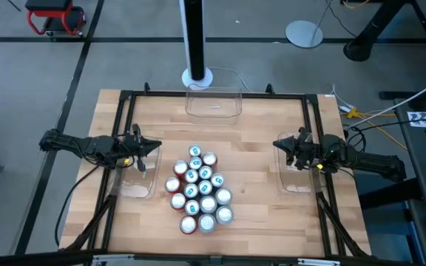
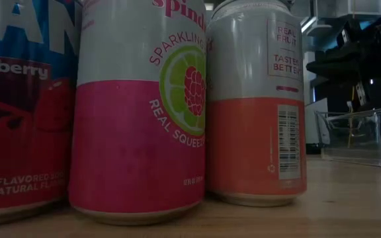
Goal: Sort soda cans
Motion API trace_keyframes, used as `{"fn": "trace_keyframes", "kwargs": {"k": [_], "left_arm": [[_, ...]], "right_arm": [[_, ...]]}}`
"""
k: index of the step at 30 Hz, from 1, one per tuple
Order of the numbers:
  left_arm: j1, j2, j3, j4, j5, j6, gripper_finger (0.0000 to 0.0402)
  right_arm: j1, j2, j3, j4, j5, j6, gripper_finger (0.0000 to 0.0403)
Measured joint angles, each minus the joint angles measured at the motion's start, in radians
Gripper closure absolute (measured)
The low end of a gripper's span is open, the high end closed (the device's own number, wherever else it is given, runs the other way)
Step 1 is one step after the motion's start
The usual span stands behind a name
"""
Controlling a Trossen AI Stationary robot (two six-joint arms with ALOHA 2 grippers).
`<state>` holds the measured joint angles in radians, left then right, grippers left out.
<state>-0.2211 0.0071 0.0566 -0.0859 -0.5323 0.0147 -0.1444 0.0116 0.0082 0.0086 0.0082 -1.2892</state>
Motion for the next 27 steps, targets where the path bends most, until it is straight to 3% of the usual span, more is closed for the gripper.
{"fn": "trace_keyframes", "kwargs": {"k": [9,15,27], "left_arm": [[0.000,0.000,-0.002,0.017,0.000,0.103,0.0394],[0.000,0.000,-0.002,0.017,0.000,0.002,0.0394],[0.000,0.000,-0.003,0.067,0.000,0.027,0.0394]], "right_arm": [[0.000,0.000,0.000,0.000,0.000,0.000,0.0388],[0.000,0.000,0.000,0.000,0.000,0.000,0.0388],[0.000,0.000,0.000,0.000,0.000,0.000,0.0388]]}}
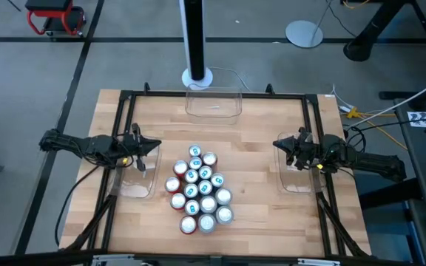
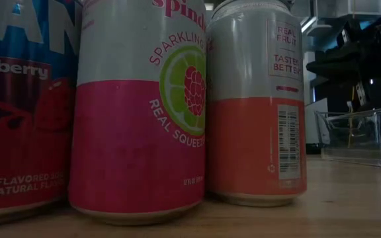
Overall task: Sort soda cans
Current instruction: Move the bottom left transparent bin to the top left area of the table
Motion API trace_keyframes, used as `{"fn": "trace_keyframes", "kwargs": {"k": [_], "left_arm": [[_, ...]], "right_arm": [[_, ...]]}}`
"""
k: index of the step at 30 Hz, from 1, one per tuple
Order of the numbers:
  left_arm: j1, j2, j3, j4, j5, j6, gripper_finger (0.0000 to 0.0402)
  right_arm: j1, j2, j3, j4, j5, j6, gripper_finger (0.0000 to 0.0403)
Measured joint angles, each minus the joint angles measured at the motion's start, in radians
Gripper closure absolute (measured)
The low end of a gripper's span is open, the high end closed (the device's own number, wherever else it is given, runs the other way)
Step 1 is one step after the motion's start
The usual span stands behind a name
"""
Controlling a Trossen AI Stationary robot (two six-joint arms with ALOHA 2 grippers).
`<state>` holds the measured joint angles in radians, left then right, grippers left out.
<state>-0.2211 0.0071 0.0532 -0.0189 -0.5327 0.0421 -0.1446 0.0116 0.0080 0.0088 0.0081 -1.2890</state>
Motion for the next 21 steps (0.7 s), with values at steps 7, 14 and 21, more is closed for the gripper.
{"fn": "trace_keyframes", "kwargs": {"k": [7,14,21], "left_arm": [[0.000,0.000,0.001,0.011,0.000,0.025,0.0394],[0.000,0.003,0.023,0.103,0.001,0.146,0.0394],[0.001,0.057,0.167,0.191,-0.008,0.288,0.0400]], "right_arm": [[0.000,0.000,0.000,0.000,0.000,0.000,0.0388],[0.000,0.000,0.000,0.000,0.000,0.000,0.0388],[0.000,0.000,0.000,0.000,0.000,0.000,0.0388]]}}
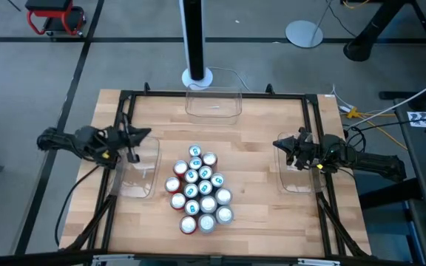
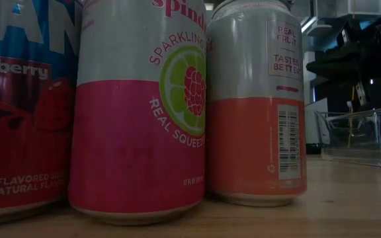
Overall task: Sort soda cans
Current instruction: Move the bottom left transparent bin to the top left area of the table
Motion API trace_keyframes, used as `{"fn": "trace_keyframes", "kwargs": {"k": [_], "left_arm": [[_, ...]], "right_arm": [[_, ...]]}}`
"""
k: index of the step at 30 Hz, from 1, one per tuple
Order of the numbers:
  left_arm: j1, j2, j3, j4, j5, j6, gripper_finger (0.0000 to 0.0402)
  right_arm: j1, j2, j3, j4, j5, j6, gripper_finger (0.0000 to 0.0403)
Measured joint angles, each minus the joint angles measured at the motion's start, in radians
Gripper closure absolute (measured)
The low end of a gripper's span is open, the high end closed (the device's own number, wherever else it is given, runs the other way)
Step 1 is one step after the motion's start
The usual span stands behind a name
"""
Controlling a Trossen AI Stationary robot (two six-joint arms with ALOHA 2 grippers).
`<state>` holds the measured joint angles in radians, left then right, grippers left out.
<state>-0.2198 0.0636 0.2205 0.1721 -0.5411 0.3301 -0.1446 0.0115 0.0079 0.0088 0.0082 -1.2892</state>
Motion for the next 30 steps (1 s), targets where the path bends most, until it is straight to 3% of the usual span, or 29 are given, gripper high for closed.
{"fn": "trace_keyframes", "kwargs": {"k": [11,16,23,26,30], "left_arm": [[0.000,0.385,0.436,-0.319,-0.145,-0.015,0.0399],[0.000,0.518,0.599,-0.582,-0.178,-0.184,0.0398],[0.000,0.635,0.704,-1.019,-0.136,-0.541,0.0398],[0.000,0.670,0.704,-1.145,-0.058,-0.655,0.0398],[0.000,0.701,0.704,-1.249,-0.051,-0.775,0.0398]], "right_arm": [[0.000,0.000,0.000,0.000,0.000,0.000,0.0388],[0.000,0.000,0.000,0.000,0.000,0.000,0.0388],[0.000,0.000,0.000,0.000,0.000,0.000,0.0388],[0.000,0.000,0.000,0.000,0.000,0.000,0.0388],[0.000,0.000,0.000,0.000,0.000,0.000,0.0388]]}}
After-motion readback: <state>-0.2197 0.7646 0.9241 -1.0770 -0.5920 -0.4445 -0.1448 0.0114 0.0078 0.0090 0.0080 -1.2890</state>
